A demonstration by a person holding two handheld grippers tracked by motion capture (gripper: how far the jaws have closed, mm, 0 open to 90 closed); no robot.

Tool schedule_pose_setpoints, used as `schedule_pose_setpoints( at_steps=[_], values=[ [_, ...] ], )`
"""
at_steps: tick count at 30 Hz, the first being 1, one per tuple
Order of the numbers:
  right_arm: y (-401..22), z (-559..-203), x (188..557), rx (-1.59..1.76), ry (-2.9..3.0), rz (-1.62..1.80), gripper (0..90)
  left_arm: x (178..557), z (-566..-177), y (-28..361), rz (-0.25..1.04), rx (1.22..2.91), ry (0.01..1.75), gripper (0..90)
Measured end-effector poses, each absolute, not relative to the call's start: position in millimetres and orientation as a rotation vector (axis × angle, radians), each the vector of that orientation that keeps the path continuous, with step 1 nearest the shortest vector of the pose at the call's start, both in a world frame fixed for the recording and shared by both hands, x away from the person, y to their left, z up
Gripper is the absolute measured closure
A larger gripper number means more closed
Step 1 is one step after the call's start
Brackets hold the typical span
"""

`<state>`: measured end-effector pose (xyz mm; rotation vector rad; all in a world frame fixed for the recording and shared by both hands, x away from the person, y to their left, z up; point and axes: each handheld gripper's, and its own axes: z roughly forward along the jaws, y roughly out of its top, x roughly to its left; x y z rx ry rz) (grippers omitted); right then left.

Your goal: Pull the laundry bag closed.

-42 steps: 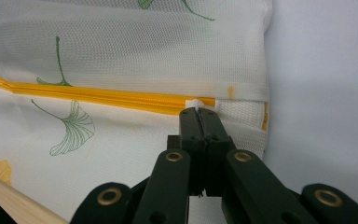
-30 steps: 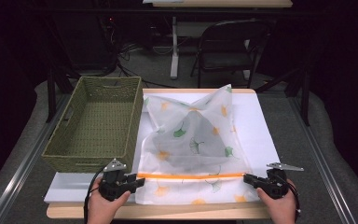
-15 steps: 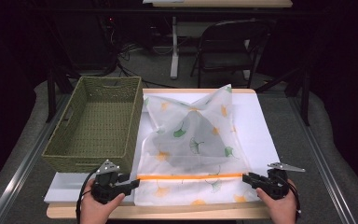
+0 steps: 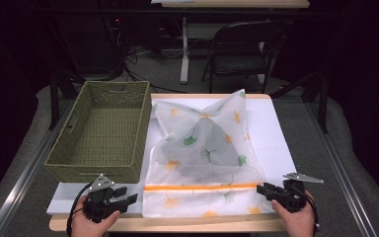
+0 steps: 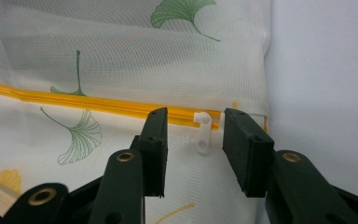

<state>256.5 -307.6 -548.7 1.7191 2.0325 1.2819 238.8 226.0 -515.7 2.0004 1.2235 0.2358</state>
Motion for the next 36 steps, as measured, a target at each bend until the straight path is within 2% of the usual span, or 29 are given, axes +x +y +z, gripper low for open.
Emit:
schedule_pose_setpoints(
  at_steps=[10, 36],
  values=[
    [-310, -552, 257, 1.74, 2.024, 1.276, 60.1, 230, -525, 243, 0.29, 2.001, 1.265, 49.0],
    [-310, -554, 258, 1.755, 2.013, 1.297, 59.6, 238, -540, 248, 0.267, 1.995, 1.328, 48.7]
  ],
)
